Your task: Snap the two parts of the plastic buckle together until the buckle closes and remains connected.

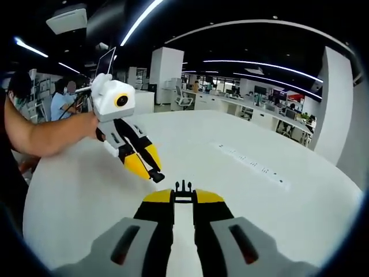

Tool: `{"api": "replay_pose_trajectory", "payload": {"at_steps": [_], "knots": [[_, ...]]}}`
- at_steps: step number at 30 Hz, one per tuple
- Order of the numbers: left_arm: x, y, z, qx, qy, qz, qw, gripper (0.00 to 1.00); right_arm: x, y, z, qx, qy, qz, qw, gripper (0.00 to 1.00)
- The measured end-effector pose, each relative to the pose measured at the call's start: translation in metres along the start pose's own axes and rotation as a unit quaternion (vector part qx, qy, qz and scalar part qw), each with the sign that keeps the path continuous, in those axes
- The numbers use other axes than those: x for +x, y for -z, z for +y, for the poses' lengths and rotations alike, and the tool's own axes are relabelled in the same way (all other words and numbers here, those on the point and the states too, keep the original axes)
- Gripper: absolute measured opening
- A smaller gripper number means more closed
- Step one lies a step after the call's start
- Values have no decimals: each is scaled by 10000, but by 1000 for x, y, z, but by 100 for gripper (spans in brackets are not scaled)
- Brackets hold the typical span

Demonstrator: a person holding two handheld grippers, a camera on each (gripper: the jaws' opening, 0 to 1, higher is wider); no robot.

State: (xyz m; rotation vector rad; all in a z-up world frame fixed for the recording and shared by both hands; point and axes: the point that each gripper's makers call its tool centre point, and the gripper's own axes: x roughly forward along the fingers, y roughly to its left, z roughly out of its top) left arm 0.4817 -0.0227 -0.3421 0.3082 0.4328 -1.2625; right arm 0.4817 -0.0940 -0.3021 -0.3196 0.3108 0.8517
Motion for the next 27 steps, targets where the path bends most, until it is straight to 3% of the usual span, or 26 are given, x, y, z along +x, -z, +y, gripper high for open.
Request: {"api": "replay_pose_trajectory", "payload": {"at_steps": [27], "knots": [[-7,5,-13,-109,88,-52,9999,10,-4,9,13,-63,-127,59,9999,11]]}}
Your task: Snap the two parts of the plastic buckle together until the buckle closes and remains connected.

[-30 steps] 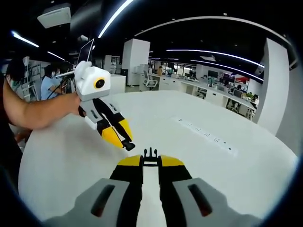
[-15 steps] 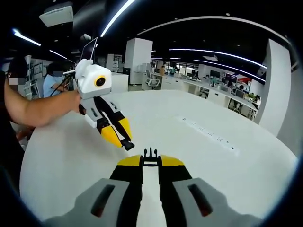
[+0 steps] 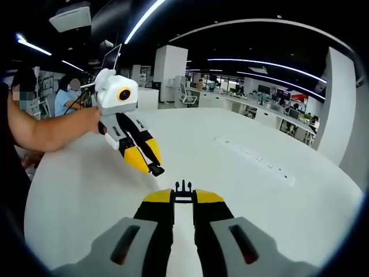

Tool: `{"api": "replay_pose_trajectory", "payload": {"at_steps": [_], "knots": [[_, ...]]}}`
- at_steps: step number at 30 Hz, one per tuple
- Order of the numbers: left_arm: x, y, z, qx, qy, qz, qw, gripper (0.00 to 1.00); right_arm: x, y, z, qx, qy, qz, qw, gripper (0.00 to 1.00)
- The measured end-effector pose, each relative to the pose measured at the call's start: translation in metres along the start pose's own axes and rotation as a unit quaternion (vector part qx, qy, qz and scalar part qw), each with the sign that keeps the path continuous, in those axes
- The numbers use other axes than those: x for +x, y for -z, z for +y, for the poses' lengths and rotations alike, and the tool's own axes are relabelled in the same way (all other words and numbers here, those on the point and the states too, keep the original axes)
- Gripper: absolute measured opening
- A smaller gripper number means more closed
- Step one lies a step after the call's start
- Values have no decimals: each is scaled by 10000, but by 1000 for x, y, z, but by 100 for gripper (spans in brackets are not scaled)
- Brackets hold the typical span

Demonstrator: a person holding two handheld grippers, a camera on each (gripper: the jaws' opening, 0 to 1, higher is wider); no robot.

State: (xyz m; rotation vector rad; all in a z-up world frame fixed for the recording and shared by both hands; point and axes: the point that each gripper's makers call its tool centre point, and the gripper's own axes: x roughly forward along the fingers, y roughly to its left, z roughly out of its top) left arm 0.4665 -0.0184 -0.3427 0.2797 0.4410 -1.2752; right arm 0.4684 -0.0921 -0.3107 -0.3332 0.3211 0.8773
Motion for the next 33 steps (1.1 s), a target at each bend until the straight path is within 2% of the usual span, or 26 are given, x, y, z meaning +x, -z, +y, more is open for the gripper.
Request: {"api": "replay_pose_trajectory", "payload": {"at_steps": [13,18,33], "knots": [[0,0,-8,64,44,17,10000,10,-5,3,7,-13,-41,5,10000,11],[-2,1,-4,67,-88,14,9999,10,-6,5,9,-8,-46,9,10000,11],[-7,1,-20,75,77,-48,9999,10,-10,7,19,-50,-92,24,9999,11]]}}
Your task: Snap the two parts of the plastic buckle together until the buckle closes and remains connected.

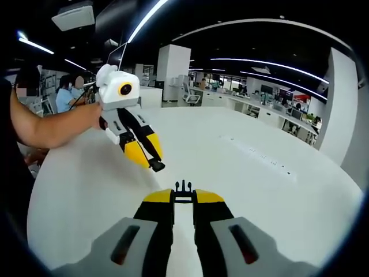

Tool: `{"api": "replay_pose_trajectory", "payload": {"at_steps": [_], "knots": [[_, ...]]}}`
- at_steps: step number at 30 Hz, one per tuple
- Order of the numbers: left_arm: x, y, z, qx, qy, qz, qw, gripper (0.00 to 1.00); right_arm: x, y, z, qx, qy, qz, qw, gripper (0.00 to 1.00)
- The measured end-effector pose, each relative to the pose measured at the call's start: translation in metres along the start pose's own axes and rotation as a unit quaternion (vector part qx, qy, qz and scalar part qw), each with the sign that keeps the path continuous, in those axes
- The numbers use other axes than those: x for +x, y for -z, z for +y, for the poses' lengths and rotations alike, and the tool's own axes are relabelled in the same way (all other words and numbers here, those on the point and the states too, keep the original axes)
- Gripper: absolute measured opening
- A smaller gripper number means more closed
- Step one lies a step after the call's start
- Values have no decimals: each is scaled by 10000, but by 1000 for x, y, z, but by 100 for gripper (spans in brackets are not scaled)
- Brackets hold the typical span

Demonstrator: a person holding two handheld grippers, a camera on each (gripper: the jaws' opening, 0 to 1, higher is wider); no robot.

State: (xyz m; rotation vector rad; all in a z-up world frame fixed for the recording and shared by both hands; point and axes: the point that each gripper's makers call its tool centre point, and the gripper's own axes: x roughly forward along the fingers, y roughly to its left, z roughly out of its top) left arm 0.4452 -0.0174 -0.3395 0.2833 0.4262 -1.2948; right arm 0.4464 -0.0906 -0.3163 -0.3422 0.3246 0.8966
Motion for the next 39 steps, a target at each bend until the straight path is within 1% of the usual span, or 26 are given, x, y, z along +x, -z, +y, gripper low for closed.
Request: {"api": "replay_pose_trajectory", "payload": {"at_steps": [3,13,25,30,33,39], "knots": [[0,1,-4,27,42,15,10000,10,-1,0,2,-4,4,1,10000,11],[-4,-1,-13,63,122,-88,9999,10,-5,2,8,-3,5,10,10000,11],[-5,7,-28,24,196,-45,9998,10,-10,6,20,-69,-67,16,10000,11],[-5,8,-34,25,229,-38,9997,10,-12,9,26,-96,-138,7,9999,11],[-5,10,-37,57,239,-13,9997,10,-14,10,35,-207,-295,-32,9993,11],[-6,11,-40,56,293,8,9996,10,-16,14,39,-181,-361,29,9992,11]]}}
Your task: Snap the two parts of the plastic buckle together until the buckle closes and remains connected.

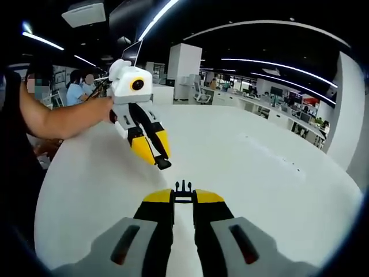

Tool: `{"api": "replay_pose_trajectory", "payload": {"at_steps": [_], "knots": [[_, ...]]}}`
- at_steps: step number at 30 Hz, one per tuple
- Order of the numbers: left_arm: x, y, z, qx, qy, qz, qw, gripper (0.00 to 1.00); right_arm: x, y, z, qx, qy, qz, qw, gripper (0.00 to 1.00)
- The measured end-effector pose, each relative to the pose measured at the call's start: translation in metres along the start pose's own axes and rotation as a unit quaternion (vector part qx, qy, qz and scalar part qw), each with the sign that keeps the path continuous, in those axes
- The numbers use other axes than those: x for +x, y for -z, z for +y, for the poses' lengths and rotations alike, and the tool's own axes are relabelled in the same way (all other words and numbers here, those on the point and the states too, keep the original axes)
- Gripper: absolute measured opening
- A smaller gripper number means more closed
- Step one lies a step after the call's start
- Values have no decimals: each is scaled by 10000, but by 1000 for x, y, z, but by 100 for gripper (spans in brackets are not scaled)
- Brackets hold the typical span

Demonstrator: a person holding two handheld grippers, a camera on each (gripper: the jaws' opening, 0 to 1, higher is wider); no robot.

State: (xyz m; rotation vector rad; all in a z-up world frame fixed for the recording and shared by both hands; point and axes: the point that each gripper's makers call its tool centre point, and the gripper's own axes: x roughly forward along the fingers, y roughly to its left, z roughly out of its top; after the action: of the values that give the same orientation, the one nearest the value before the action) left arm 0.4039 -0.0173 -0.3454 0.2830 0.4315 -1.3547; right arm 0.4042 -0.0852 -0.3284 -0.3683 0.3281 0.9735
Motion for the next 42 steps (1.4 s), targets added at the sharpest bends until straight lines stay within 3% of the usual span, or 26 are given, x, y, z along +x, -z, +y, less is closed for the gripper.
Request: {"api": "replay_pose_trajectory", "payload": {"at_steps": [26,42], "knots": [[-1,10,-15,93,191,143,9997,10,-3,6,14,-118,-218,-6,9997,11],[-6,16,-30,101,358,138,9992,10,-10,10,35,-172,-570,-12,9982,11]]}}
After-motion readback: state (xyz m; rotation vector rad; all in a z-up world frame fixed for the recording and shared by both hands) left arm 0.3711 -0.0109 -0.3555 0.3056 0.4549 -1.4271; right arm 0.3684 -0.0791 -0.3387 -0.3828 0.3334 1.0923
